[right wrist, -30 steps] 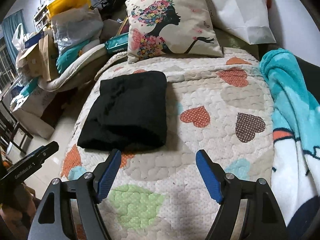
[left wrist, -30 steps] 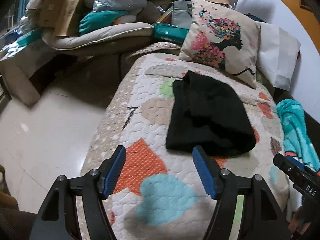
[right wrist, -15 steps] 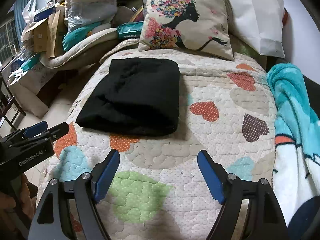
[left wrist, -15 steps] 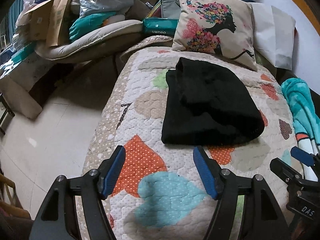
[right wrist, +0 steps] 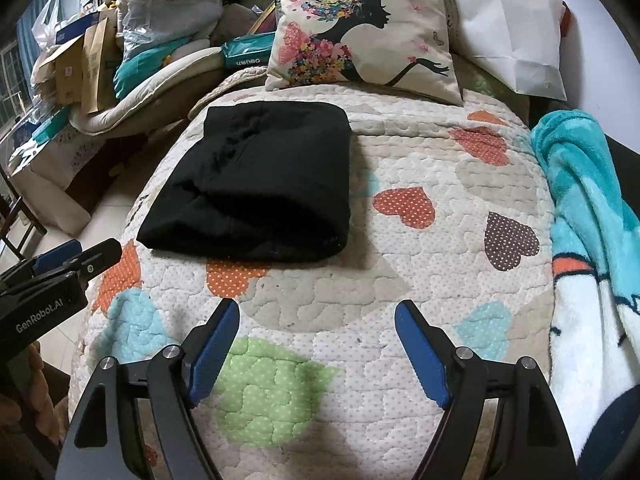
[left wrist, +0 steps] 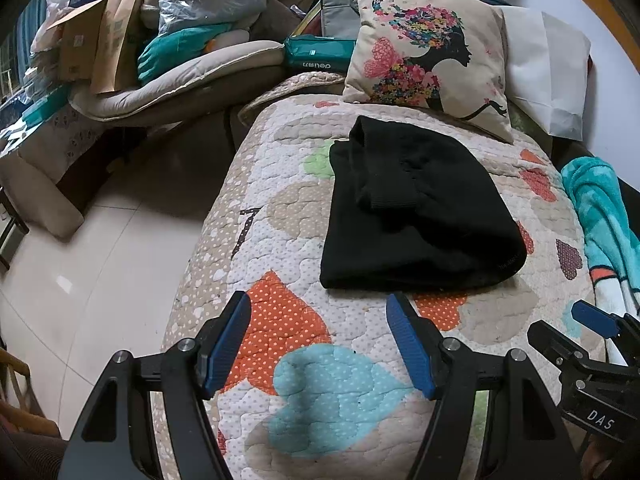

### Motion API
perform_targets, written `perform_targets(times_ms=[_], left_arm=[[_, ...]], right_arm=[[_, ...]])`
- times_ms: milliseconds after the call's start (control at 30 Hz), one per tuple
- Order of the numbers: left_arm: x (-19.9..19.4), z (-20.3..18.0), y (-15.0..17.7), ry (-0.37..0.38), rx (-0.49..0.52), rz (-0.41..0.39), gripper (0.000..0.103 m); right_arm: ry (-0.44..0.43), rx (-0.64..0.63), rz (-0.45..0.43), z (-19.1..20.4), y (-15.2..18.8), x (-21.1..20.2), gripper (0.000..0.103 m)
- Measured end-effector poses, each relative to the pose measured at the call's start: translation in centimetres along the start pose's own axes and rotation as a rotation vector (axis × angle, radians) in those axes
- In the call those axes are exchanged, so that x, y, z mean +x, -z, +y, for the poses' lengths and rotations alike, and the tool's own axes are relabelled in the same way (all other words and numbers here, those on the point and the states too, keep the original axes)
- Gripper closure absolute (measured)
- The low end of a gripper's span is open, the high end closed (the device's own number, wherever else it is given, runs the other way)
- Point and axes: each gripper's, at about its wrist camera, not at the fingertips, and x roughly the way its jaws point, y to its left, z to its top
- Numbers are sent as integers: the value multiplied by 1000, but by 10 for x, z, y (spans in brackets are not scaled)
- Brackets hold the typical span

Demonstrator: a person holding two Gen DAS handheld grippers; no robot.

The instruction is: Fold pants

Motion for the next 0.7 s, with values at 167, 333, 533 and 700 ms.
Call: perform_targets(times_ms=[167,333,533,700], left_arm=[[0,0,0,1,-2,-1,33],[0,-2,-1,13,1,4,33],[-1,-2,-1,39,-3,10,33],[1,-2,-1,51,-10,23,33]], right_arm=[[0,0,0,0,0,0,18],[-1,-1,4,-1,0,1,18],[1,-1,5,0,1,2,18],[3,-1,7,0,2,3,18]])
